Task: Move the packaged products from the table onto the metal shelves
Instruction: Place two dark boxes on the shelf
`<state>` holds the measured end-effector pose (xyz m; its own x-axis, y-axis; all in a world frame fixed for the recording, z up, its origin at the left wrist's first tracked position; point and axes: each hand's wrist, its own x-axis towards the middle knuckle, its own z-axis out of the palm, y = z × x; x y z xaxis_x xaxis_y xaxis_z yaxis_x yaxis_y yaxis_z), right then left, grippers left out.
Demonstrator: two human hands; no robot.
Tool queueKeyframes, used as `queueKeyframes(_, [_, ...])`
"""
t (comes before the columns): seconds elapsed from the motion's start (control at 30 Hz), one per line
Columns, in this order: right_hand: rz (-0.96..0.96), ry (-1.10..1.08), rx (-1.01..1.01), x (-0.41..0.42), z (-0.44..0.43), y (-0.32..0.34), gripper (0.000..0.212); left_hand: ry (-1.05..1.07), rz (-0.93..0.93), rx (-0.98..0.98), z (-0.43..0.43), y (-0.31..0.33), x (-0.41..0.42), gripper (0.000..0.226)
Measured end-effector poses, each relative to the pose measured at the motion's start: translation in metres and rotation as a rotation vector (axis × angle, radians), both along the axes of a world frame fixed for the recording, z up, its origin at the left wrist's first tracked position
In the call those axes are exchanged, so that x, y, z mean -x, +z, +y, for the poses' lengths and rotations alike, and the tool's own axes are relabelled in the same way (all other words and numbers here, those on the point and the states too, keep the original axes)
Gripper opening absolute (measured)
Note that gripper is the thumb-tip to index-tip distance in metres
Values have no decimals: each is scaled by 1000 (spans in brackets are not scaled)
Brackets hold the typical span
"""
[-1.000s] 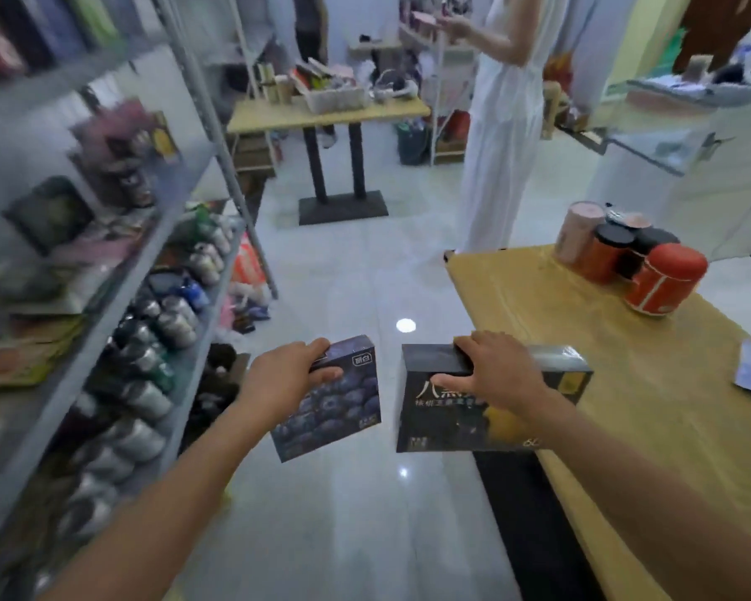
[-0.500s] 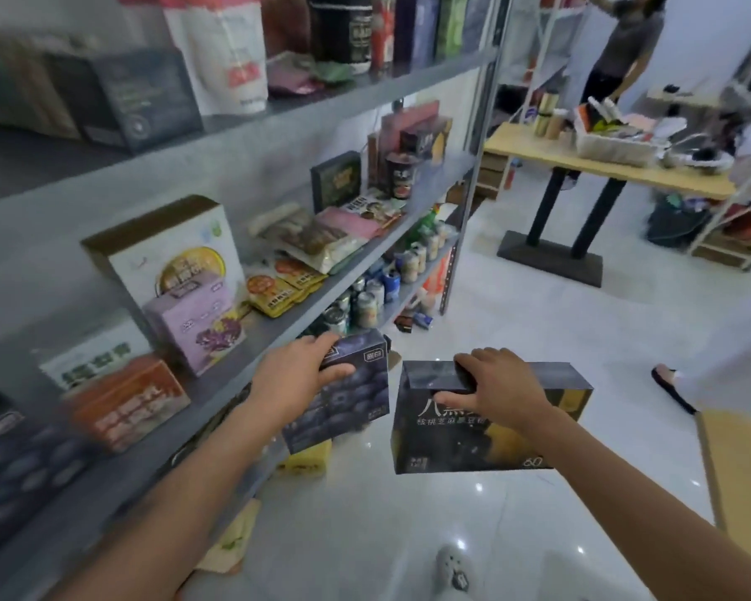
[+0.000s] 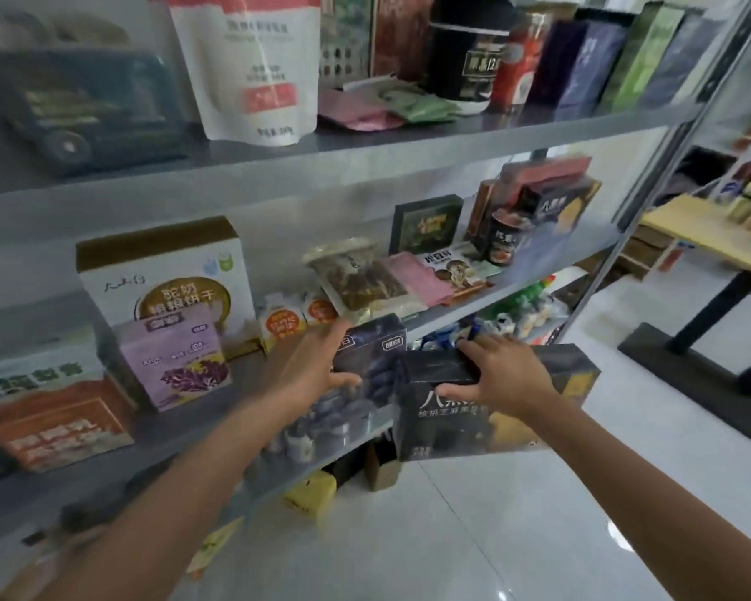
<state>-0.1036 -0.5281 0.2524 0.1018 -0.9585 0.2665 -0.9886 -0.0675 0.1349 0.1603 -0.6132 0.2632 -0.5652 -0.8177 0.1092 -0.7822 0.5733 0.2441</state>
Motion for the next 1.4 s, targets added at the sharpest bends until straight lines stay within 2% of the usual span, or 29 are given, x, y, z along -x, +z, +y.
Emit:
queueKeyframes(0.1, [38, 144, 82, 26, -34, 15, 103, 104, 33, 86, -7, 11, 16, 65])
queueKeyframes(0.2, [44, 200, 179, 39, -62, 29, 99, 189, 86, 199, -19, 24, 25, 62])
queueKeyframes(0.27, [22, 218, 248, 44, -80, 33, 98, 174, 137, 334, -29, 30, 28, 59])
queueKeyframes(0.37, [-45, 240, 281, 47, -105, 35, 96, 131, 111, 551, -53, 32, 29, 58])
queueKeyframes(0.5, [-79, 295, 344, 49, -137, 40, 84, 189, 0, 603, -85, 31, 28, 59])
queueKeyframes(0.63, [-32, 301, 369, 51, -161, 45, 98, 234, -43, 626, -110, 26, 27, 56])
queueKeyframes(0.9, [-68, 362, 321, 56, -179, 21, 92, 357, -44, 536, -151, -1, 30, 59])
queueKeyframes(1.0, [-99, 383, 266, 62, -187, 16, 90, 465, -12, 409, -164, -2, 32, 51])
queueKeyframes(1.1, [-103, 377, 220, 68, -196, 16, 96, 546, -2, 334, -178, -4, 32, 49])
queueKeyframes(1.23, [-101, 423, 231, 73, -207, 19, 92, 540, -27, 260, -191, -7, 31, 51])
queueKeyframes(1.4, [-74, 439, 230, 69, -219, 27, 85, 495, -160, 204, -194, -11, 29, 57])
